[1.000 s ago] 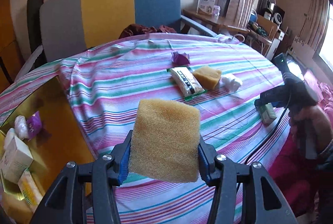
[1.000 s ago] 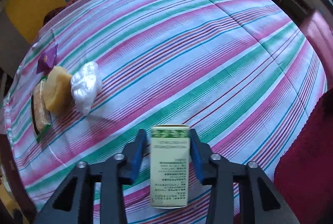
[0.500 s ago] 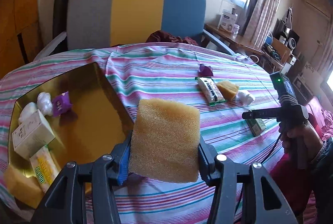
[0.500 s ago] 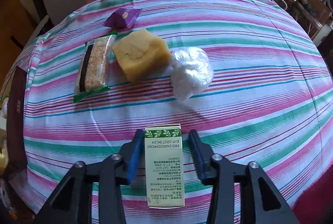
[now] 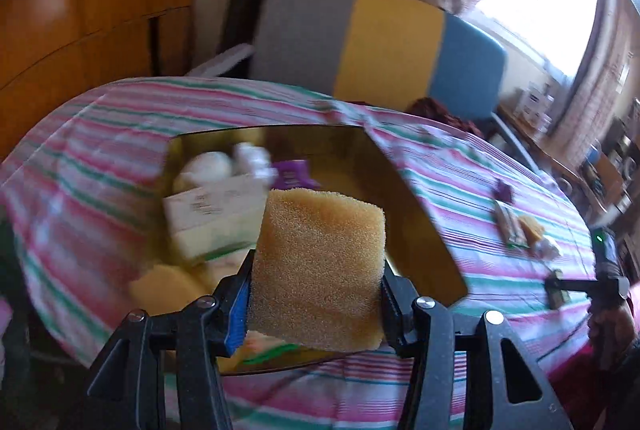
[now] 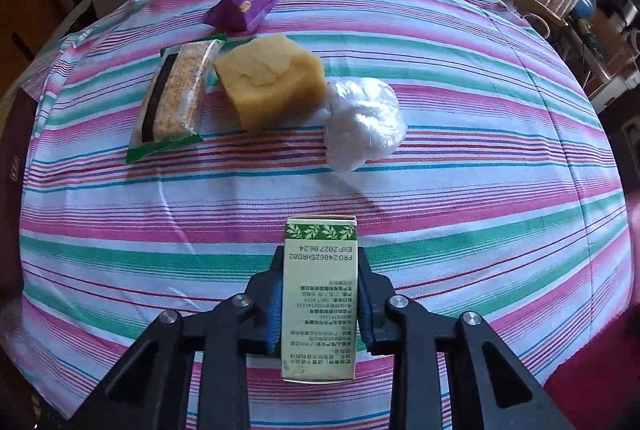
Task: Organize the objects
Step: 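Lower the yellow sponge into the gold tray and open the left tool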
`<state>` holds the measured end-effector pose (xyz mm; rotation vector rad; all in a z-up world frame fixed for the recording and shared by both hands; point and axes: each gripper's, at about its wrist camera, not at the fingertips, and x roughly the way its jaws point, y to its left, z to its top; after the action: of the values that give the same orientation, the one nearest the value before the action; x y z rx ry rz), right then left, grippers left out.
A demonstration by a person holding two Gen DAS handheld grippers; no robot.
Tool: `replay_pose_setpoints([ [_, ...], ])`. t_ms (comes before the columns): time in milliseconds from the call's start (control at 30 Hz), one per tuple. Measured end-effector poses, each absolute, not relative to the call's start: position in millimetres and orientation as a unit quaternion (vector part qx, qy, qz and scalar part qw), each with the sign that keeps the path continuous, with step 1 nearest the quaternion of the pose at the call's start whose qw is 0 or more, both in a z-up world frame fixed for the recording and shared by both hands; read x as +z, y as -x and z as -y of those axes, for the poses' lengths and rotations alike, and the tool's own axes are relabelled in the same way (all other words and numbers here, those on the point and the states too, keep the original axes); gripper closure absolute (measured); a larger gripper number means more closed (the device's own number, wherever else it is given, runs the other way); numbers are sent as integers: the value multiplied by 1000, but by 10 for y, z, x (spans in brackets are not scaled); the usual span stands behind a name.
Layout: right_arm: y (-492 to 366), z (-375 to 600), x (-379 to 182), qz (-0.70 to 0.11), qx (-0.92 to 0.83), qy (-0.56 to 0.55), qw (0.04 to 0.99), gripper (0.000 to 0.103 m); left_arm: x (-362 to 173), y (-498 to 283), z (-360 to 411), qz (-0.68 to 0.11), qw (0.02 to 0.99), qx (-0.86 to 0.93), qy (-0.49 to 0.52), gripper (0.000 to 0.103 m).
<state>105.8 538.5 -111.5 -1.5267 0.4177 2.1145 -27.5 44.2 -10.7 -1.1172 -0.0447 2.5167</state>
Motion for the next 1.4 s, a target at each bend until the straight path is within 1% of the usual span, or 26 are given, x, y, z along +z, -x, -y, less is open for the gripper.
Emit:
replay_pose_setpoints([
  [133,-1097,-5402,-1120,-145,778,560,246,72,-129,332,-31,39,148,902,405,50],
  [233,-1118,-5400,-1153,-138,780,558,246,71,-137,372,62,53,142,900,409,50],
  [333,-1152,-5423,-1161,-138,781,558,245,72,-113,371,-33,47,152,900,405,50],
  [533,-1024,-5380,-1187,-103,780,566,247,73,-32,435,-440,5,176,902,394,50],
  [667,-1001,-5348,-1218,-99,780,567,246,73,3,473,-674,-19,179,902,391,50],
  [833,-1037,-5319,-1163,-101,780,567,245,72,-56,561,-877,-38,182,898,398,50],
  [1000,-974,-5254,-1167,-87,780,569,246,71,-132,633,-1023,-46,191,892,407,50],
  [1100,-977,-5233,-1160,-84,781,568,245,71,-191,713,-1058,-31,203,881,426,50],
  [1233,-975,-5230,-1154,-82,781,568,245,71,-317,972,-1042,36,230,848,476,50],
  [1400,-975,-5200,-1148,-79,782,568,243,72,-409,1288,-1086,76,230,837,491,50],
])
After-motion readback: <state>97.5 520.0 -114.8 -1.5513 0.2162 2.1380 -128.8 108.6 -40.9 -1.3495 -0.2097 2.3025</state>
